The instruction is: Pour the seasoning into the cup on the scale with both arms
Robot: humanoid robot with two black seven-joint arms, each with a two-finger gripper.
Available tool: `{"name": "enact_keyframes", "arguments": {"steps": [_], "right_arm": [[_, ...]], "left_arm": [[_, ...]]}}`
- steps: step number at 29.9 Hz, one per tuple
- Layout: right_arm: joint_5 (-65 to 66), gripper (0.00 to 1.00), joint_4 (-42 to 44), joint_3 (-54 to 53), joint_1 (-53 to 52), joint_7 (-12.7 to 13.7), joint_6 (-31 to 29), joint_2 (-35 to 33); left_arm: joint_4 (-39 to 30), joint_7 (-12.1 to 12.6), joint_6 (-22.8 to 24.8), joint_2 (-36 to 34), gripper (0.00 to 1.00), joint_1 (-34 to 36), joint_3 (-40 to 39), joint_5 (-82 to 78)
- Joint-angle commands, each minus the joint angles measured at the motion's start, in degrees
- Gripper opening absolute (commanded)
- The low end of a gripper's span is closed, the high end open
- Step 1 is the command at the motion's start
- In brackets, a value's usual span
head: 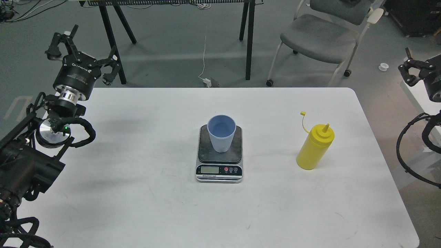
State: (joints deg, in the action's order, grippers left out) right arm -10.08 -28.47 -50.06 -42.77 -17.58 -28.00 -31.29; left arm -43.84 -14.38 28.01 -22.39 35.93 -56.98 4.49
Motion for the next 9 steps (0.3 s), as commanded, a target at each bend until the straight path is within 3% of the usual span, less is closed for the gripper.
{"name": "enact_keyframes", "arguments": {"steps": [1, 9], "right_arm": [[-0.11, 0.99, 2.27, -0.21, -2.93, 0.71, 0.0, 4.03], [-0.2, 0.99, 2.19, -0.56, -3.11, 0.53, 0.0, 6.94]], "left_arm": [[-0.11, -0.3, -0.01, 0.24, 1.0, -0.95, -0.32, 0.0], [-0.19, -0.3, -0.01, -0.03, 1.0, -0.87, -2.61, 0.0]]}}
